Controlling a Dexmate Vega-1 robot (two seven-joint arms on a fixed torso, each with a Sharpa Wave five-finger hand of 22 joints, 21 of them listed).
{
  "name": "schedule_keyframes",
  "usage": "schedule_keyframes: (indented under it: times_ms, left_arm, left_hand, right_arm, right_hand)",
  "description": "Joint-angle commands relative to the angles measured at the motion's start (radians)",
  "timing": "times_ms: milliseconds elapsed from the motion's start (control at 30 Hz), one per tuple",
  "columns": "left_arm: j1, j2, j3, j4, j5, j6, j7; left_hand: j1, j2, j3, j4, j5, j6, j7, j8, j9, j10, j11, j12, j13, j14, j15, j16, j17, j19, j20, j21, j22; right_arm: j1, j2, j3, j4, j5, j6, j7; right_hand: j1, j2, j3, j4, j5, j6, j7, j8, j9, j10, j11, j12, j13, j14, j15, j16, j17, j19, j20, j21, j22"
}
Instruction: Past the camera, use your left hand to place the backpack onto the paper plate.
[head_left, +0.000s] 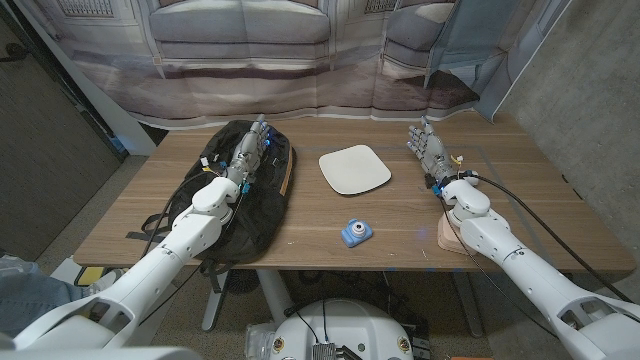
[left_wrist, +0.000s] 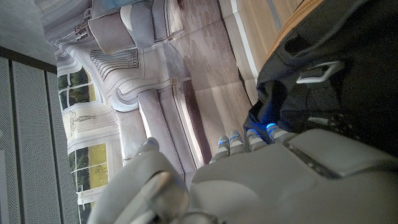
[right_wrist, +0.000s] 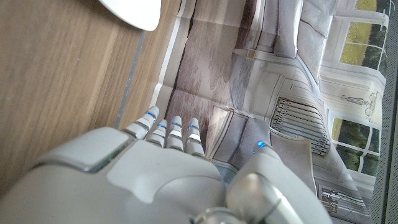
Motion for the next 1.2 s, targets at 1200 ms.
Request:
schedule_keyframes:
  times_ms: [1200]
  left_arm:
    - [-0.002,0.060,-0.059,-0.005,-0.017,-0.067,-0.069]
  left_hand:
    - [0.025,0.018,0.006,-0.009,0.011,0.028,-0.002,0.009,0.003,0.029,-0.007,0.011,0.003,0.031,-0.006,0.010,0.002,-0.002,-0.005,0.010,0.003]
  right_arm:
    - [-0.017,-0.004,-0.025,-0.083,-0.060,-0.049,-0.092]
  right_hand:
    - [0.018,0.007,-0.001,-0.011,-0.001,0.016,-0.004,-0.003,0.004,0.019,0.002,0.002,0.003,0.016,0.003,-0.003,0.004,0.011,-0.014,-0.013,0.003]
